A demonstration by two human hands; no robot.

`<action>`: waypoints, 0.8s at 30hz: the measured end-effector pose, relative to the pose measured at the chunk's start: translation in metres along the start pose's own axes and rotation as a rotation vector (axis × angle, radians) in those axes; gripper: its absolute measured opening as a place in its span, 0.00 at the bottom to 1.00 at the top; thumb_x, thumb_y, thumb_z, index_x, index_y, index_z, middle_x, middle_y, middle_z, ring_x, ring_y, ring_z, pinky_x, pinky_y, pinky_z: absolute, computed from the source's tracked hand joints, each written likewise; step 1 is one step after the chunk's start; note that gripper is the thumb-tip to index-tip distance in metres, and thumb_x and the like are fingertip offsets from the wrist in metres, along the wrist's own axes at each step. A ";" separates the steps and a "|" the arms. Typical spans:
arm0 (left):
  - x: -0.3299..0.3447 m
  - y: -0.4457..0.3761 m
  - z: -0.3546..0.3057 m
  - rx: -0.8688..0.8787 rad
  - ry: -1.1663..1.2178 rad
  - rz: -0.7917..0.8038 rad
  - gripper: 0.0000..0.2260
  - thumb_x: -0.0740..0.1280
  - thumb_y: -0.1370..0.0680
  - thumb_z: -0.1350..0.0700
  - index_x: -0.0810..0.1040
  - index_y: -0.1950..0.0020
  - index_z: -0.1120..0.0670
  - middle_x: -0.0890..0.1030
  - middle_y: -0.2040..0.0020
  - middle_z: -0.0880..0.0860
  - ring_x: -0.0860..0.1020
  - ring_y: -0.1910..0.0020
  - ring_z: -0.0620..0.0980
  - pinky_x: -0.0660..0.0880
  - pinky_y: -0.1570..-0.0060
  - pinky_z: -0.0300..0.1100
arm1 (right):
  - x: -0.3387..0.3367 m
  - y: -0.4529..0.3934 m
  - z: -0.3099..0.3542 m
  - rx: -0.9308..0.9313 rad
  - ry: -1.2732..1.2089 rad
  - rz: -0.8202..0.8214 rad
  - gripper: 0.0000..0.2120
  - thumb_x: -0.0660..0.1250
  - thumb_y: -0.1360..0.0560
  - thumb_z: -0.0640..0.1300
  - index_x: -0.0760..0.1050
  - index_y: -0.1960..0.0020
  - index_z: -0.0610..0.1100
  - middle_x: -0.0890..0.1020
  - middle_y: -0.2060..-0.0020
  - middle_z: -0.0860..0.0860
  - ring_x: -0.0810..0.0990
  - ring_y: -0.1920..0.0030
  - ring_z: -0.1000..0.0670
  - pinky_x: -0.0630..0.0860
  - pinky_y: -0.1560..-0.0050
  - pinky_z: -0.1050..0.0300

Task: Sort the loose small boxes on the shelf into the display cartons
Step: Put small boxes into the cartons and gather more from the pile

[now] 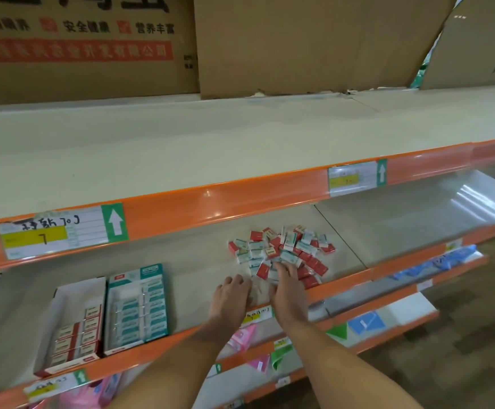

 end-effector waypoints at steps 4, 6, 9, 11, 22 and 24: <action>0.002 0.003 0.009 -0.104 0.119 -0.014 0.10 0.65 0.22 0.55 0.74 0.41 0.50 0.76 0.43 0.50 0.72 0.45 0.51 0.71 0.47 0.43 | 0.006 0.004 0.004 -0.018 0.053 0.040 0.18 0.65 0.21 0.42 0.70 0.31 0.47 0.69 0.33 0.48 0.80 0.48 0.50 0.76 0.54 0.61; 0.005 0.004 0.013 -0.158 0.187 -0.027 0.15 0.68 0.23 0.54 0.73 0.37 0.50 0.76 0.41 0.50 0.73 0.43 0.51 0.72 0.44 0.43 | 0.005 0.007 0.009 -0.060 -0.015 0.030 0.14 0.63 0.19 0.47 0.71 0.35 0.47 0.71 0.39 0.49 0.79 0.51 0.52 0.73 0.59 0.65; 0.005 0.008 0.022 -0.254 0.280 -0.053 0.21 0.71 0.24 0.53 0.72 0.32 0.51 0.76 0.38 0.50 0.73 0.41 0.50 0.72 0.40 0.42 | 0.003 0.010 0.020 -0.111 -0.142 0.001 0.08 0.63 0.19 0.50 0.68 0.43 0.49 0.75 0.52 0.52 0.76 0.59 0.57 0.72 0.66 0.67; 0.005 0.011 0.028 -0.296 0.326 -0.067 0.20 0.71 0.24 0.52 0.74 0.34 0.52 0.76 0.39 0.50 0.74 0.43 0.49 0.72 0.42 0.40 | 0.007 0.009 0.023 -0.109 -0.193 0.002 0.08 0.66 0.21 0.49 0.67 0.48 0.50 0.75 0.57 0.53 0.76 0.62 0.57 0.74 0.68 0.65; -0.001 0.035 0.059 -0.386 0.563 -0.177 0.29 0.77 0.30 0.51 0.71 0.31 0.52 0.67 0.36 0.49 0.72 0.44 0.47 0.74 0.41 0.40 | 0.030 0.021 0.035 -0.146 -0.118 0.119 0.11 0.69 0.23 0.46 0.75 0.42 0.49 0.75 0.47 0.54 0.74 0.49 0.57 0.69 0.58 0.71; -0.004 0.035 0.062 -0.367 0.564 -0.162 0.32 0.78 0.32 0.48 0.69 0.33 0.55 0.65 0.35 0.48 0.71 0.44 0.46 0.72 0.41 0.37 | 0.034 0.021 0.037 -0.172 -0.081 0.144 0.14 0.70 0.24 0.48 0.75 0.39 0.50 0.74 0.44 0.55 0.72 0.45 0.56 0.68 0.52 0.69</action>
Point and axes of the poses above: each hand's wrist, its own y-axis away from the middle knuckle, its own x-axis out of the palm, z = x × y, the point moved 6 cm from there along -y, towards the middle knuckle
